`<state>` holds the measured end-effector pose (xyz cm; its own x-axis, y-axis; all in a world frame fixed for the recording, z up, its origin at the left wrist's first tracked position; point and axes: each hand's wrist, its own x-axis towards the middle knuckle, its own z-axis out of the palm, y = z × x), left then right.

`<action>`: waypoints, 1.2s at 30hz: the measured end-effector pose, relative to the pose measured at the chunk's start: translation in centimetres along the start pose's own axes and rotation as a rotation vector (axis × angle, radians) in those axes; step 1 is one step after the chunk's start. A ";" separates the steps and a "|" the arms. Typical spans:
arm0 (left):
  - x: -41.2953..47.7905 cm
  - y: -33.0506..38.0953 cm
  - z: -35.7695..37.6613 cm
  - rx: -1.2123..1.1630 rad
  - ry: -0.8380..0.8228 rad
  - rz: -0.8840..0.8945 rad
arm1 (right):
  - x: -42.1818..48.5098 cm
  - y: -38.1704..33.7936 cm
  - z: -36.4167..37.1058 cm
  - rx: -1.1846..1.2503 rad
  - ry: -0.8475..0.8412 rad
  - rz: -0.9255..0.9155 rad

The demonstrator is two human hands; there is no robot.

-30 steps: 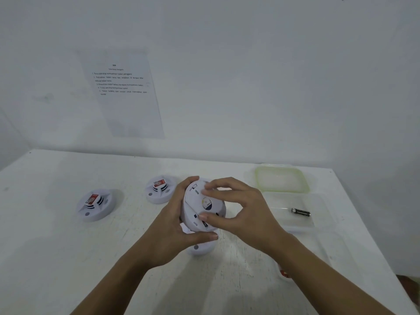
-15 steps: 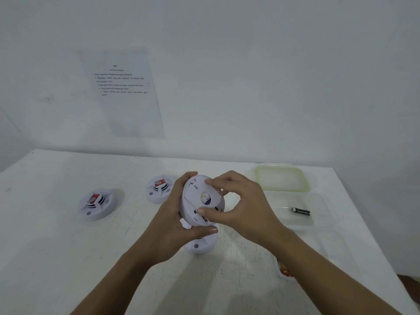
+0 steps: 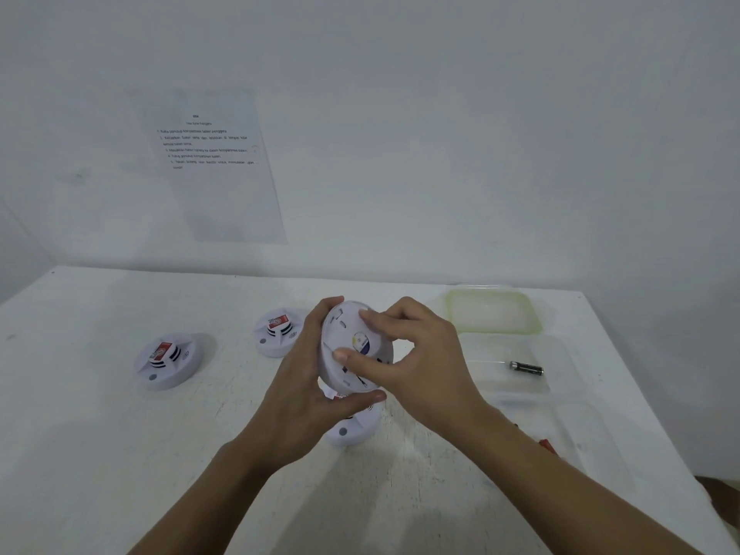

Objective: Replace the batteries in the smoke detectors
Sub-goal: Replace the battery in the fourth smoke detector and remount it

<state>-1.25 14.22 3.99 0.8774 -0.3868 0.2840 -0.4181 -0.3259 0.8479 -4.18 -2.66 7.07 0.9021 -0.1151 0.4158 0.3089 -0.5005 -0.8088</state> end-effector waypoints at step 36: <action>0.4 1.7 -1.2 -0.203 -0.136 -0.015 | 1.5 1.7 -2.8 0.269 -0.143 0.142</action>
<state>-1.33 14.62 6.06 0.8374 -0.5006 0.2196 -0.3376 -0.1577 0.9280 -3.14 -6.10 7.53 0.9692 -0.0365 0.2437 0.2282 -0.2410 -0.9433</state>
